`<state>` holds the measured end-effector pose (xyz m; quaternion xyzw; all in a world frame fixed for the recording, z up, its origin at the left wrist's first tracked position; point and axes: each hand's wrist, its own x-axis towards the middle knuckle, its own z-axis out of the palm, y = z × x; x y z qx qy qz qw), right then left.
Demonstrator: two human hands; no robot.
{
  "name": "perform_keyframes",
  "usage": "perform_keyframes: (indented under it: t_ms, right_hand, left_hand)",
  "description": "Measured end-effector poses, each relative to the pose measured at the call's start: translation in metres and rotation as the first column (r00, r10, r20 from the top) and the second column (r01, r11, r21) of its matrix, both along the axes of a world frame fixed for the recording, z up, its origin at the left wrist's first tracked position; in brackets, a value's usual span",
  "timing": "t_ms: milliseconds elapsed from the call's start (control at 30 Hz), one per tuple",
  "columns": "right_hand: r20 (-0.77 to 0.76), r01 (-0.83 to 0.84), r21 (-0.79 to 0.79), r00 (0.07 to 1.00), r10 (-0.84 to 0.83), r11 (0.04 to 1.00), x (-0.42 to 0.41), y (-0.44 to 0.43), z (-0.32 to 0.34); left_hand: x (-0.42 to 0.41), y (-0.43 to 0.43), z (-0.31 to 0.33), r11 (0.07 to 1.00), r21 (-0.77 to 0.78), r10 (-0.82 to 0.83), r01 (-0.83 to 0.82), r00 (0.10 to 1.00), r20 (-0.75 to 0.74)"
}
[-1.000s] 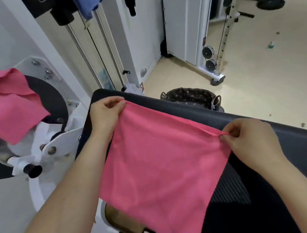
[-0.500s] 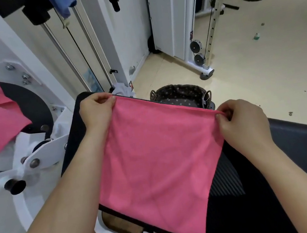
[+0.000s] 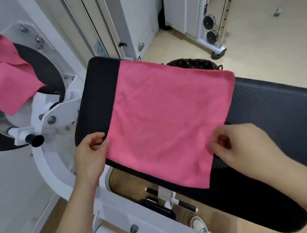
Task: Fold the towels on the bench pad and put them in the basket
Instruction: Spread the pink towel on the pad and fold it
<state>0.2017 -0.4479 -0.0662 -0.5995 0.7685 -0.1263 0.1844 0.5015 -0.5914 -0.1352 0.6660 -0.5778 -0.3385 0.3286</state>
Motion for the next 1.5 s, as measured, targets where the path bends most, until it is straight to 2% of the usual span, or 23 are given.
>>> perform_keyframes:
  t_ms: [100, 233, 367, 533, 600, 700, 767, 867, 967, 1033, 1100, 1233, 1267, 1333, 1400, 1500]
  right_hand:
    - [0.069, 0.03, 0.113, 0.997, -0.038, 0.993, 0.012, 0.031, -0.028]
    - [0.153, 0.098, 0.182, 0.98, -0.127, 0.978, 0.029, 0.05, -0.051]
    - [0.307, 0.184, 0.18, 0.923, -0.233, 0.966, 0.042, 0.052, -0.061]
    - [0.441, 0.247, 0.215, 0.839, -0.32, 0.945, 0.05, 0.054, -0.067]
    - [0.462, 0.273, 0.229, 0.815, -0.351, 0.935, 0.05, 0.058, -0.07]
    - [0.444, 0.281, 0.202, 0.828, -0.344, 0.938, 0.053, 0.065, -0.07]
    - [0.472, 0.321, 0.175, 0.802, -0.366, 0.931, 0.057, 0.067, -0.07]
    - [0.596, 0.402, 0.125, 0.701, -0.392, 0.907, 0.063, 0.069, -0.07]
    - [0.652, 0.356, 0.008, 0.707, -0.274, 0.935, 0.066, 0.073, -0.066]
    - [0.607, 0.245, -0.084, 0.781, -0.145, 0.966, 0.067, 0.078, -0.067]
    - [0.513, 0.132, -0.127, 0.857, -0.049, 0.983, 0.067, 0.078, -0.069]
    - [0.24, 0.004, 0.023, 0.971, -0.01, 1.0, 0.066, 0.073, -0.072]
    - [0.142, -0.036, 0.014, 0.989, 0.034, 0.999, 0.066, 0.071, -0.073]
    - [-0.04, -0.147, -0.094, 0.989, 0.144, 0.985, 0.065, 0.068, -0.078]
    - [-0.166, -0.202, -0.187, 0.971, 0.172, 0.961, 0.064, 0.064, -0.079]
    - [-0.238, -0.248, -0.217, 0.951, 0.195, 0.944, 0.057, 0.064, -0.079]
  left_hand:
    - [0.013, 0.023, -0.025, 0.998, 0.06, 0.009, -0.012, 0.999, 0.044]
    - [0.015, 0.031, -0.038, 0.987, 0.133, 0.095, -0.086, 0.993, -0.066]
    - [0.015, 0.028, -0.037, 0.968, 0.203, 0.184, -0.147, 0.967, -0.178]
    - [0.018, 0.019, -0.029, 0.954, 0.261, 0.218, -0.147, 0.939, -0.266]
    - [0.019, 0.016, -0.025, 0.943, 0.264, 0.279, -0.2, 0.909, -0.309]
    - [0.019, 0.012, -0.022, 0.931, 0.26, 0.338, -0.258, 0.879, -0.337]
    - [0.018, 0.011, -0.021, 0.938, 0.249, 0.319, -0.241, 0.883, -0.346]
    - [0.018, 0.011, -0.018, 0.964, 0.241, 0.209, -0.116, 0.89, -0.405]
    - [0.025, 0.007, -0.016, 0.957, 0.286, 0.085, 0.041, 0.907, -0.413]
    - [0.032, 0.004, -0.014, 0.94, 0.322, 0.007, 0.115, 0.935, -0.354]
    - [0.035, 0.003, -0.012, 0.935, 0.313, -0.093, 0.164, 0.969, -0.23]
    - [0.029, 0.009, -0.007, 0.969, 0.2, -0.133, 0.147, 0.988, -0.083]
    - [0.027, 0.011, -0.008, 0.977, 0.16, -0.134, 0.143, 0.989, -0.065]
    - [0.025, 0.012, -0.01, 0.985, 0.099, -0.137, 0.142, 0.989, -0.054]
    - [0.025, 0.012, -0.011, 0.988, 0.079, -0.128, 0.132, 0.99, -0.053]
    - [0.032, 0.008, -0.007, 0.979, 0.109, -0.171, 0.171, 0.985, -0.008]
